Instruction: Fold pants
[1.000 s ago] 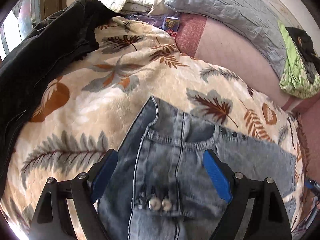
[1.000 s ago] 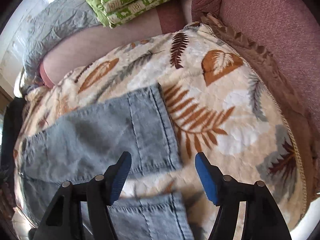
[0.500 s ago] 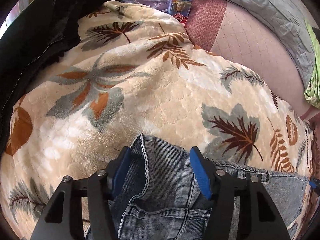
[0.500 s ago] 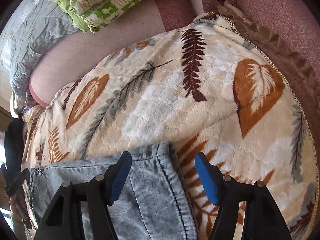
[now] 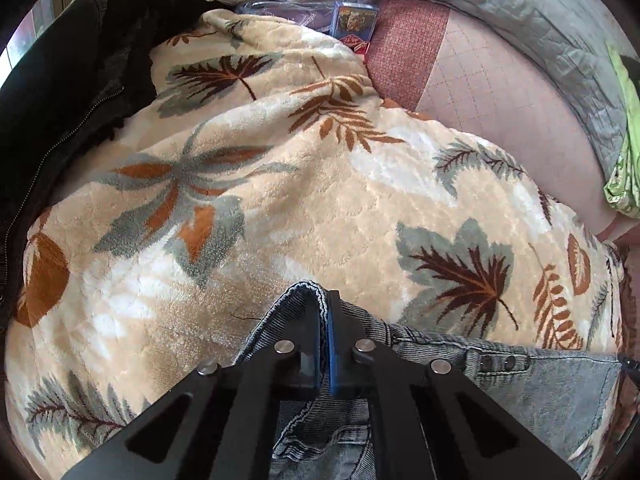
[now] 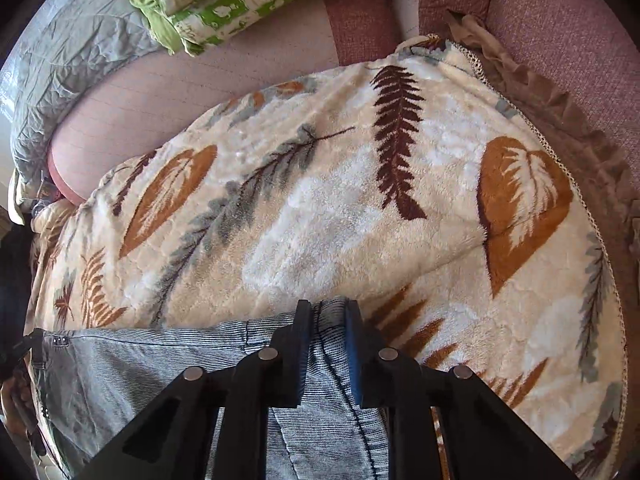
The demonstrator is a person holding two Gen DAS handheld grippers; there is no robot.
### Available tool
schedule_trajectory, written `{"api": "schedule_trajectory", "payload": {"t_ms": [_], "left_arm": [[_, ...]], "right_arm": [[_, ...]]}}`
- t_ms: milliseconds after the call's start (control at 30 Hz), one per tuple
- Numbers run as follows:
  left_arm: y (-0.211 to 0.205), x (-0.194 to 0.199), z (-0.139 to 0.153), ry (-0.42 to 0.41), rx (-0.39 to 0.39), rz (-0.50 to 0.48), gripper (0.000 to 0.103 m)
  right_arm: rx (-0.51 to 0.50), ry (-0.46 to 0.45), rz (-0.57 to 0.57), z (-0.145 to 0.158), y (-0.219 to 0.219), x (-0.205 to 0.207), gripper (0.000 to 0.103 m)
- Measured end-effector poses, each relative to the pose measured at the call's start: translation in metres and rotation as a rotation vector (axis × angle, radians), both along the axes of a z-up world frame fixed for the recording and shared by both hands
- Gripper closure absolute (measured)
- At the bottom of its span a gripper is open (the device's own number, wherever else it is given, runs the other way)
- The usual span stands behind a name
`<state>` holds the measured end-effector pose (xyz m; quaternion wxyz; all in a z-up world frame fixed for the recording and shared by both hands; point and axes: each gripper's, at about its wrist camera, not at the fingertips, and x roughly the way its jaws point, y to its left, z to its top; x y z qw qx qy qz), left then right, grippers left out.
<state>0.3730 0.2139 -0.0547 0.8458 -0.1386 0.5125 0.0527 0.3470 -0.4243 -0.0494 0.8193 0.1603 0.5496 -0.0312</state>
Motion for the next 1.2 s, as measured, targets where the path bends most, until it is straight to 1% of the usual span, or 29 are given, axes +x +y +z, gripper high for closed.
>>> {"api": "schedule_trajectory", "payload": {"t_ms": [133,267,433,533,600,667,733,767,800,833,867,900,933,967,1000,1033,1067,1100,1133,1200], "left_arm": [[-0.002,-0.024,0.034,-0.082,-0.041,-0.033,0.101],[-0.005,-0.068,0.073,-0.17,-0.09,-0.089,0.101],[0.009,-0.155,0.114,-0.28,-0.149,-0.153,0.1],[0.02,-0.217,0.121,-0.314,-0.173,-0.201,0.1],[0.027,-0.256,0.112,-0.309,-0.178,-0.243,0.1],[0.034,-0.288,0.09,-0.27,-0.174,-0.273,0.1],[0.043,-0.311,0.062,-0.184,-0.195,-0.301,0.1],[0.045,-0.318,0.046,-0.129,-0.197,-0.318,0.098],[0.044,-0.323,0.031,-0.064,-0.168,-0.332,0.096],[0.044,-0.327,0.02,-0.019,-0.119,-0.332,0.094],[0.043,-0.329,0.013,0.016,-0.08,-0.335,0.091],[0.043,-0.329,0.01,0.044,-0.048,-0.336,0.091],[0.045,-0.328,0.012,0.05,-0.023,-0.315,0.091],[0.047,-0.327,0.018,0.04,-0.002,-0.289,0.089],[0.051,-0.328,0.026,0.017,0.016,-0.264,0.088],[0.054,-0.326,0.036,-0.011,0.034,-0.236,0.08],[0.056,-0.325,0.047,-0.042,0.048,-0.207,0.07],[0.056,-0.324,0.059,-0.083,0.051,-0.181,0.066],[0.055,-0.325,0.07,-0.123,0.051,-0.172,0.062],[0.039,-0.323,0.084,-0.182,0.027,-0.206,0.061]], "right_arm": [[0.016,-0.056,-0.005,0.03,0.002,-0.015,0.086],[0.061,-0.135,-0.004,0.067,-0.001,-0.053,0.086],[0.118,-0.251,0.014,0.115,-0.012,-0.13,0.086],[0.142,-0.291,0.048,0.13,-0.019,-0.187,0.086],[0.157,-0.295,0.099,0.127,-0.018,-0.228,0.086],[0.158,-0.242,0.133,0.107,-0.016,-0.266,0.086],[0.175,-0.178,0.151,0.079,-0.017,-0.302,0.086],[0.187,-0.139,0.167,0.062,-0.017,-0.316,0.086],[0.202,-0.077,0.188,0.042,-0.014,-0.328,0.086],[0.192,-0.001,0.201,0.022,-0.011,-0.336,0.085],[0.179,0.068,0.215,0.004,-0.008,-0.342,0.079],[0.18,0.117,0.23,-0.008,-0.006,-0.348,0.065],[0.189,0.14,0.234,-0.013,-0.005,-0.353,0.056],[0.188,0.129,0.221,-0.011,-0.008,-0.355,0.044],[0.186,0.098,0.199,-0.004,-0.012,-0.357,0.043],[0.193,0.065,0.171,0.004,-0.019,-0.357,0.043],[0.201,0.033,0.128,0.013,-0.028,-0.357,0.038],[0.208,0.002,0.083,0.022,-0.037,-0.355,0.034],[0.218,-0.028,0.042,0.029,-0.046,-0.352,0.033],[0.265,-0.065,-0.013,0.037,-0.057,-0.339,0.032]]}}
